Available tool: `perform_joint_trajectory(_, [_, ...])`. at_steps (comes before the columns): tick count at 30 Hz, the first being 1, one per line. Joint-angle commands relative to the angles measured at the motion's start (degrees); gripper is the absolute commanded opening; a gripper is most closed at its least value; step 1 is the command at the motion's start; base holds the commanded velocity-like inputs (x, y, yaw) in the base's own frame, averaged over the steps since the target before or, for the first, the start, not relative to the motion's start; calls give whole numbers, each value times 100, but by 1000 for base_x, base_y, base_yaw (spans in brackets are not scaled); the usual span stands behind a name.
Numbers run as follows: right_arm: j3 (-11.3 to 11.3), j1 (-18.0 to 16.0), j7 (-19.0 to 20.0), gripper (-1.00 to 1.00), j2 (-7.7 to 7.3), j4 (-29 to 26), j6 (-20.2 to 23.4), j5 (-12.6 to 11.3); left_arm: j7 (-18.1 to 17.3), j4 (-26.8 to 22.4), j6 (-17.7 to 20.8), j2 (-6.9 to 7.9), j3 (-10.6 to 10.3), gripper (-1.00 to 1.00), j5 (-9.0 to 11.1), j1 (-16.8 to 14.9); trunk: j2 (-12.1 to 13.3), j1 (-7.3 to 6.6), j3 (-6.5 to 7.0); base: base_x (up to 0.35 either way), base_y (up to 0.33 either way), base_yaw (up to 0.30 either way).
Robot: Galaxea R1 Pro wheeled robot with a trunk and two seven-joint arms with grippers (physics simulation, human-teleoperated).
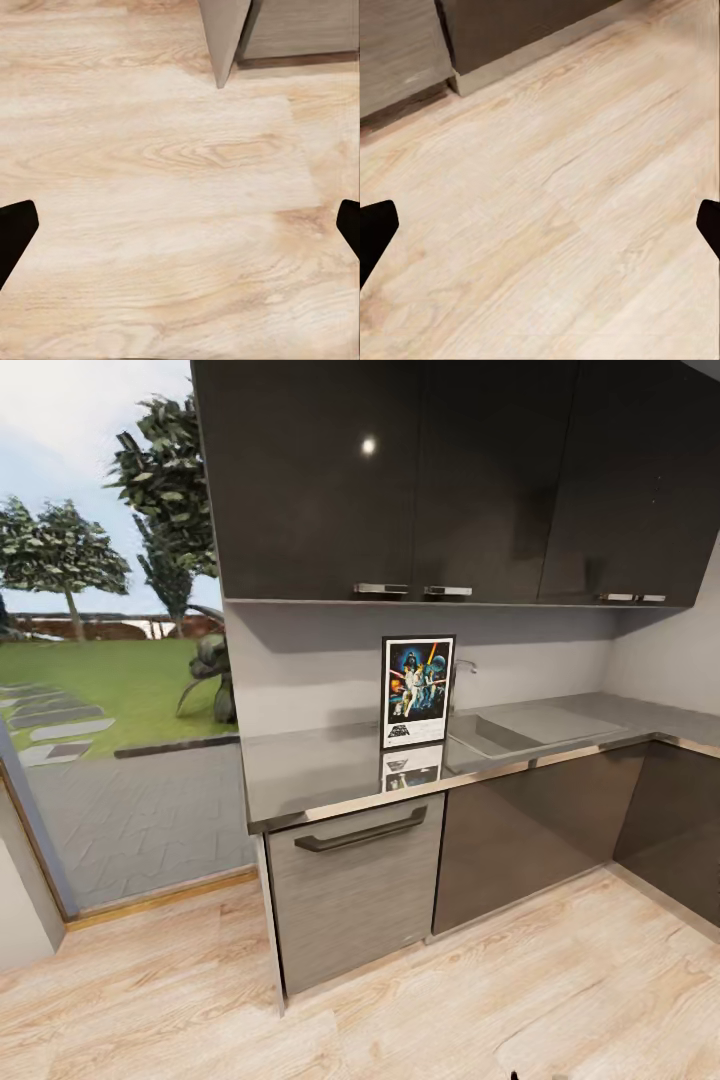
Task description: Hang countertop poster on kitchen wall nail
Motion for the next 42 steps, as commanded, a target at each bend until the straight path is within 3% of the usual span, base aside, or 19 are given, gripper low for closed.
perform_joint_trajectory(1, [290,-2,-208,100,42,-301,-7,-2,-3,-3,-7,-3,58,100,61,1,-3,0,-6,0,0,0])
perform_joint_trajectory(2, [445,-2,-302,100,56,-439,1,-3,-3,-1,-6,-3,82,100,70,1,-3,0,-6,0,0,0])
perform_joint_trajectory(3, [750,-2,-489,100,76,-701,20,-4,0,8,-5,-3,140,100,82,1,-3,0,-6,0,0,0])
perform_joint_trajectory(7, [1415,-2,-946,100,107,-1535,229,-12,3,25,-3,3,347,100,99,1,-3,0,-6,0,0,0])
perform_joint_trajectory(11, [1653,-2,-1094,100,165,-2277,798,-14,4,41,1,38,486,100,102,1,-3,0,-6,0,0,0])
perform_joint_trajectory(12, [1812,-2,-1144,100,234,-2968,1415,-15,4,44,7,65,542,100,103,1,-3,0,-6,0,0,0])
perform_joint_trajectory(19, [2194,-203,-1204,100,432,-4266,2532,-10,12,50,12,102,698,100,110,1,-3,0,-6,0,0,0])
perform_joint_trajectory(20, [2302,-354,-1257,100,499,-4410,2745,-9,12,48,13,112,736,100,111,1,-3,0,-6,0,0,0])
perform_joint_trajectory(21, [2476,-713,-1470,100,577,-4533,3121,-14,13,46,13,125,772,100,112,1,-3,0,-6,0,0,0])
perform_joint_trajectory(26, [3085,-1786,-2042,100,683,-4626,3946,-70,13,45,13,136,801,100,112,1,-3,0,-6,0,0,0])
perform_joint_trajectory(27, [3215,-2245,-2148,100,725,-4635,4213,-89,13,45,13,137,804,100,113,1,-3,0,-6,0,0,0])
perform_joint_trajectory(31, [3307,-2901,-2229,100,836,-4621,4630,-211,10,43,13,138,807,100,113,1,-3,0,-6,0,0,0])
perform_joint_trajectory(35, [3340,-3578,-2334,100,898,-4552,4882,-527,6,38,13,139,808,100,113,1,-3,0,-6,0,0,0])
perform_joint_trajectory(37, [3344,-3714,-2458,100,906,-4528,4914,-657,6,37,13,139,808,100,113,1,-3,0,-6,0,0,0])
perform_joint_trajectory(38, [3349,-3858,-2815,100,915,-4500,4940,-915,5,36,13,139,808,100,113,1,-3,0,-6,0,0,0])
perform_joint_trajectory(42, [3351,-3925,-3079,100,919,-4481,4950,-1227,5,31,13,139,808,100,113,1,-3,0,-6,0,0,0])
